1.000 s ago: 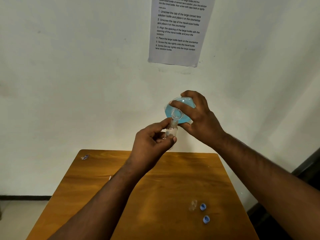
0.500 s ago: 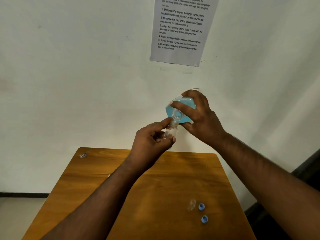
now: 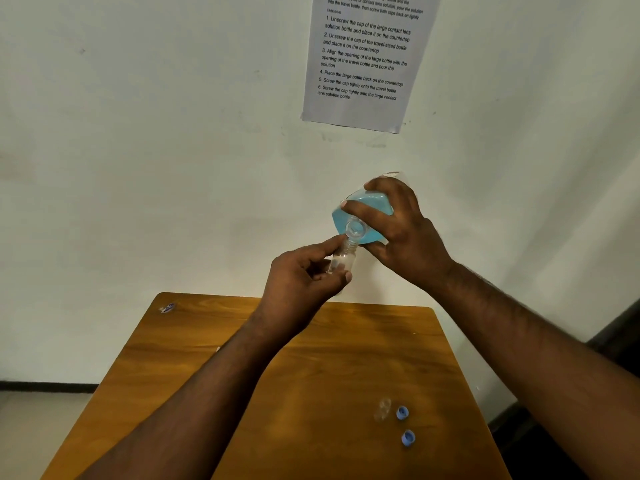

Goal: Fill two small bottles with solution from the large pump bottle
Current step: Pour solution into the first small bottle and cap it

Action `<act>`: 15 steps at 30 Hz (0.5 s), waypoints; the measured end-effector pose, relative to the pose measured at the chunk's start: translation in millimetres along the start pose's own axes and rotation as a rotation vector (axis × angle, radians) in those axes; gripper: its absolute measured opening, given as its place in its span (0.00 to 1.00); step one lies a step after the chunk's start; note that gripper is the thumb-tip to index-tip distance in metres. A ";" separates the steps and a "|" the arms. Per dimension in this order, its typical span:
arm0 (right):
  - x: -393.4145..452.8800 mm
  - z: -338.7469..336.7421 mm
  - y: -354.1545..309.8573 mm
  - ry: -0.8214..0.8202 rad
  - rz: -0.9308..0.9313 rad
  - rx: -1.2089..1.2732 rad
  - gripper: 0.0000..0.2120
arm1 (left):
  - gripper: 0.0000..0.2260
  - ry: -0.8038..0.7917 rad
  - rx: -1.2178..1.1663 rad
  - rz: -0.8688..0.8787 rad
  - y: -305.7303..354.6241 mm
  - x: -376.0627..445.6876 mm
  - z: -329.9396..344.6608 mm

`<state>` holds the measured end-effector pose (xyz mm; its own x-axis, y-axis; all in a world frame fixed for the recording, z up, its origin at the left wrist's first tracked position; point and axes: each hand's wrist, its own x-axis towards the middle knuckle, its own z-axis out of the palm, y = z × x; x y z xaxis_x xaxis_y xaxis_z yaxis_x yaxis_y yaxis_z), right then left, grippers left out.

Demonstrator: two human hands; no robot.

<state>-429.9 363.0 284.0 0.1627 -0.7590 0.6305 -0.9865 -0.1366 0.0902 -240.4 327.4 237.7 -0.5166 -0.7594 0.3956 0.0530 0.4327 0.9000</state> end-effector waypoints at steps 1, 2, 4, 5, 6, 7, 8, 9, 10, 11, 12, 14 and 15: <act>-0.3 -0.7 -0.4 -0.001 -0.001 -0.001 0.30 | 0.21 0.000 -0.016 -0.003 0.3 -0.3 0.1; -0.6 -1.7 -0.9 -0.002 -0.002 -0.003 0.30 | 0.21 0.000 -0.029 -0.004 0.7 -0.9 0.1; -0.4 -4.0 -1.7 -0.004 -0.004 -0.011 0.29 | 0.21 -0.002 -0.045 -0.004 1.7 -1.8 0.3; -0.1 -5.6 -2.2 -0.004 -0.006 -0.016 0.29 | 0.21 -0.004 -0.053 -0.003 2.3 -2.0 0.4; 0.4 -7.0 -2.8 -0.002 -0.008 -0.022 0.29 | 0.21 -0.005 -0.063 -0.002 2.7 -2.2 0.3; 0.7 -8.6 -3.5 0.000 -0.010 -0.026 0.29 | 0.21 -0.004 -0.072 -0.001 3.1 -2.4 0.2; 0.8 -10.1 -4.1 0.002 -0.012 -0.028 0.29 | 0.21 -0.002 -0.078 0.002 3.5 -2.6 0.1; 0.7 -11.6 -4.7 0.004 -0.013 -0.029 0.29 | 0.21 -0.001 -0.083 0.004 3.7 -2.7 0.1; 0.6 -13.0 -5.3 0.004 -0.013 -0.030 0.29 | 0.21 -0.001 -0.088 0.005 4.0 -2.5 0.1; 0.6 -14.3 -5.8 0.005 -0.013 -0.032 0.29 | 0.21 -0.002 -0.092 0.007 4.2 -2.4 0.2; 0.4 -15.3 -6.4 0.004 -0.012 -0.033 0.28 | 0.21 -0.002 -0.093 0.008 4.3 -2.2 0.2; 0.4 -16.9 -7.6 0.000 -0.010 -0.034 0.28 | 0.21 -0.001 -0.089 0.013 4.8 -2.1 0.1; 0.4 -17.6 -8.2 -0.003 -0.009 -0.036 0.28 | 0.21 0.000 -0.087 0.016 4.9 -2.2 0.0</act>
<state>-422.0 375.0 297.1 0.1719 -0.7594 0.6275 -0.9849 -0.1208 0.1237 -239.0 331.3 241.3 -0.5155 -0.7527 0.4095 0.1352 0.4005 0.9063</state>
